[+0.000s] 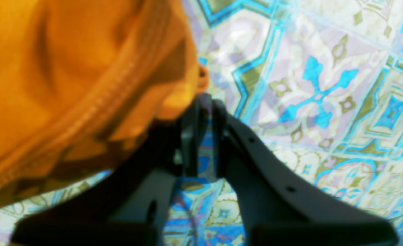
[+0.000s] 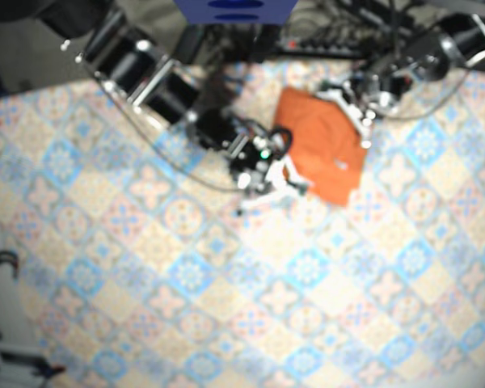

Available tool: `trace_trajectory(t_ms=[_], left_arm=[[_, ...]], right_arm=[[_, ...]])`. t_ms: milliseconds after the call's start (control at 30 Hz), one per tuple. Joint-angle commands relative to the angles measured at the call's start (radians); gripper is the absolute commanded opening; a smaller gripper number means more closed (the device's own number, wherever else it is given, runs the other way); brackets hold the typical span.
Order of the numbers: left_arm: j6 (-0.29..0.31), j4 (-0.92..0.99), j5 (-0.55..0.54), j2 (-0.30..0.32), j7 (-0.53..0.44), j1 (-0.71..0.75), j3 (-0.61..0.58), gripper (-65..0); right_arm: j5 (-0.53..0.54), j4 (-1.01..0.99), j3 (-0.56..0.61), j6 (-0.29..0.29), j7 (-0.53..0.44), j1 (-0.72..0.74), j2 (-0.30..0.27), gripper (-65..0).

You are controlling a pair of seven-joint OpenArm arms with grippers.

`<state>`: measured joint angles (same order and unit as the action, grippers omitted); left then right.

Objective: Fold the T-shirt properly
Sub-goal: 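Grasp the folded square's edges with both grippers and adjust it, then pull the square's corners outward with both grippers to flatten it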

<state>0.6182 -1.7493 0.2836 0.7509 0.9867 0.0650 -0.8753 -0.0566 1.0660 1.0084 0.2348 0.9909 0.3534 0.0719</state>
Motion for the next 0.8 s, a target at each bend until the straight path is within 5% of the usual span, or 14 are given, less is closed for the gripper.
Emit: trace_trajectory(t_ms=[0,767], left_arm=[[-0.004,-0.008,0.009,0.012,0.007,-0.012,0.009,-65.0],[-0.004,0.188,0.007,-0.095,0.007,-0.204,0.103,-65.0]], right_arm=[[0.018,0.013,0.008,0.011,-0.007,0.008,0.015,-57.7],[0.010,0.027,0.097,0.013,0.049,-0.032,0.009,-57.7]])
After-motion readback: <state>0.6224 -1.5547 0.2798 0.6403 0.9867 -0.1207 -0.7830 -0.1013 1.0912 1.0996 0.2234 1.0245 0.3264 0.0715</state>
